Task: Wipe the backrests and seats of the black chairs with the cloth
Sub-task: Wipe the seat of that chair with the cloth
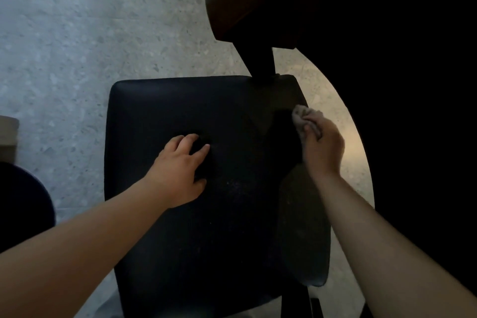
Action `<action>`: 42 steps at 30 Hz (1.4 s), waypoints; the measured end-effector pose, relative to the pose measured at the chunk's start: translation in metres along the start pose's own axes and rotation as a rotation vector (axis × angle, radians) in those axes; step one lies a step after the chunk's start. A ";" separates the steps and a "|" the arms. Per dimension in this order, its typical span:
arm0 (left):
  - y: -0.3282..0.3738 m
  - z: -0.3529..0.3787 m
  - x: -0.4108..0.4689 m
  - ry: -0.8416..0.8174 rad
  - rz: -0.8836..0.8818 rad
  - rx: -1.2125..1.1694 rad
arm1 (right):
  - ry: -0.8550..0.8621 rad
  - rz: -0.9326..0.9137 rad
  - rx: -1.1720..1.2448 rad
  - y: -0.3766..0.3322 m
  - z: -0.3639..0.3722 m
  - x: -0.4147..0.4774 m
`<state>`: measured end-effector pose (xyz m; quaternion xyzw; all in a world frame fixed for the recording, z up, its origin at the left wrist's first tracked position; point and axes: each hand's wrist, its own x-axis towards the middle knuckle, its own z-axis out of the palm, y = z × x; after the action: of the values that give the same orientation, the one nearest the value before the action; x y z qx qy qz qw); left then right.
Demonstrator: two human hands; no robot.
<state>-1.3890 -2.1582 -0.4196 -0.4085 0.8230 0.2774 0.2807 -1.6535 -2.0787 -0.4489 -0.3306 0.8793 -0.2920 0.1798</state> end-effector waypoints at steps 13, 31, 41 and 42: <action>0.010 -0.009 -0.002 -0.083 -0.033 0.078 | 0.050 0.039 0.016 0.007 -0.013 -0.001; 0.013 -0.006 -0.001 -0.090 -0.051 0.138 | 0.023 0.177 -0.034 0.030 -0.011 0.005; 0.014 -0.009 0.000 -0.106 -0.056 0.138 | -0.120 0.083 0.032 0.015 -0.014 -0.093; 0.014 -0.008 0.000 -0.106 -0.057 0.135 | 0.000 0.060 -0.005 0.014 -0.016 -0.080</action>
<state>-1.4027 -2.1563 -0.4105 -0.3967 0.8118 0.2346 0.3586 -1.6109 -2.0084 -0.4357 -0.3044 0.8895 -0.2843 0.1879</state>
